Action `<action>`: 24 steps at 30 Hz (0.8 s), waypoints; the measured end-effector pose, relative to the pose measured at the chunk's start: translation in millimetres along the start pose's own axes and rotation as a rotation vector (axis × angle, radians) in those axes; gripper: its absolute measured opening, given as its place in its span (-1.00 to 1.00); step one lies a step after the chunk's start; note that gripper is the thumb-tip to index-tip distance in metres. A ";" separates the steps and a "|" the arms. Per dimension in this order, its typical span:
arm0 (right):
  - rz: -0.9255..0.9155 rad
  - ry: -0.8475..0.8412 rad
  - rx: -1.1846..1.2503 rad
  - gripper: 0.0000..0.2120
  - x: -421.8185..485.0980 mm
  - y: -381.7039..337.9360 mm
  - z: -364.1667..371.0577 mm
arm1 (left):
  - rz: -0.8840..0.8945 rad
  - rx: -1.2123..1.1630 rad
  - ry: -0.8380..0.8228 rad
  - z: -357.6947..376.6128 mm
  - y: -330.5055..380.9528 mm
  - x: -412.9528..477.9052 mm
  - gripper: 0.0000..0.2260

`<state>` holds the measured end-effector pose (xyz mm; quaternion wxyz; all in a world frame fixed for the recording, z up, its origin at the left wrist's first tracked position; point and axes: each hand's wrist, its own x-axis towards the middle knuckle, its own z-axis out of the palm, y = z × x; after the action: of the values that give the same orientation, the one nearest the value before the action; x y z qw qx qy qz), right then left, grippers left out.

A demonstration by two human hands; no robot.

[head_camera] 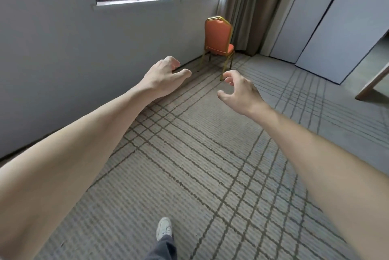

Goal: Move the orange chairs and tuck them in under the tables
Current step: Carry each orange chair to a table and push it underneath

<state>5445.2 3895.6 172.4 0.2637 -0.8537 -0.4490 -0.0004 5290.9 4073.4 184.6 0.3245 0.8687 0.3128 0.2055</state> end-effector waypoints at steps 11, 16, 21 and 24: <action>0.110 0.007 0.003 -0.47 276.2 80.0 31.8 | 0.025 0.012 -0.095 46.6 -14.8 307.9 -0.52; 0.155 0.040 0.036 -0.46 386.9 136.0 44.2 | 0.064 0.032 -0.148 85.8 -13.1 431.7 -0.50; 0.168 0.053 0.075 -0.45 520.2 205.8 53.8 | 0.069 0.051 -0.174 138.3 -9.9 573.3 -0.49; 0.201 0.038 0.100 -0.45 605.3 242.4 52.6 | 0.062 0.072 -0.175 164.2 -4.7 662.6 -0.50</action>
<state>5979.8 4272.3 161.8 0.3131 -0.8800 -0.3557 0.0324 5858.0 4453.2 167.6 0.3126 0.9037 0.2635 0.1273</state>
